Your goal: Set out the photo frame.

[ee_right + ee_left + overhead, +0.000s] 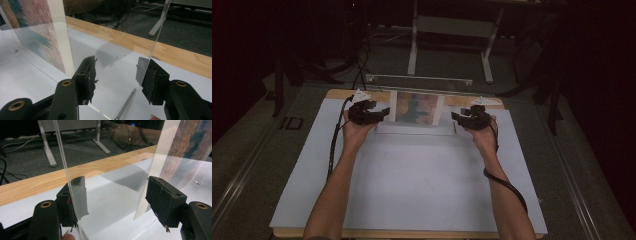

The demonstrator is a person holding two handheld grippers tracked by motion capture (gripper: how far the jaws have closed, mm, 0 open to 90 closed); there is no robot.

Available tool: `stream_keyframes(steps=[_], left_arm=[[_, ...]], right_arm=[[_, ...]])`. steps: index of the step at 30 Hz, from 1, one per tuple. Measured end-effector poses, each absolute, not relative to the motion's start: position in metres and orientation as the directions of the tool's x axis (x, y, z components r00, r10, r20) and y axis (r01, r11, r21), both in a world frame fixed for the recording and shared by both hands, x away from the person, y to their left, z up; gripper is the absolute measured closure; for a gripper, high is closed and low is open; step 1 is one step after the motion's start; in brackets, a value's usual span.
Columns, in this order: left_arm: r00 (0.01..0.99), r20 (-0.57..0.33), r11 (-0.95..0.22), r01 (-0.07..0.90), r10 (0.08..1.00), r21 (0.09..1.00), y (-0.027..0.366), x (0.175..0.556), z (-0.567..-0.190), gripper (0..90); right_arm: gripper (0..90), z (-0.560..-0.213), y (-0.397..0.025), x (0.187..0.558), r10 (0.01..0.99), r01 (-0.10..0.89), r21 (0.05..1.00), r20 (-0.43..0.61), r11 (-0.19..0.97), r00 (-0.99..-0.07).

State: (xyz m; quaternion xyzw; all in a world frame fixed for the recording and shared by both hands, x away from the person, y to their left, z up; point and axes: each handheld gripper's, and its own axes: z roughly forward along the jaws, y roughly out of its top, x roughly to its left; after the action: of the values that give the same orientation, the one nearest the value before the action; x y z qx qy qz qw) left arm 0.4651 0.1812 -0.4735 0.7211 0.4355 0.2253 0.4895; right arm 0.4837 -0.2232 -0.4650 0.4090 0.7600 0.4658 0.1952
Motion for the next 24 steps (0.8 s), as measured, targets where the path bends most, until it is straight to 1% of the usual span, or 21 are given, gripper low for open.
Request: stream_keyframes(steps=[5,24], left_arm=[[0.512,-0.114,-0.138,0.429,0.851,0.893,0.1808,0.4647,-0.4714,31.9],[0.516,-0.118,-0.147,0.445,0.848,0.884,0.1809,0.4586,-0.4659,32.1]], right_arm=[[48.6,-0.4639,-0.2226,0.4831,0.807,0.447,0.864,0.085,0.233,-0.585],[50.0,-0.4595,-0.2244,0.4756,0.803,0.451,0.861,0.088,0.236,-0.59]])
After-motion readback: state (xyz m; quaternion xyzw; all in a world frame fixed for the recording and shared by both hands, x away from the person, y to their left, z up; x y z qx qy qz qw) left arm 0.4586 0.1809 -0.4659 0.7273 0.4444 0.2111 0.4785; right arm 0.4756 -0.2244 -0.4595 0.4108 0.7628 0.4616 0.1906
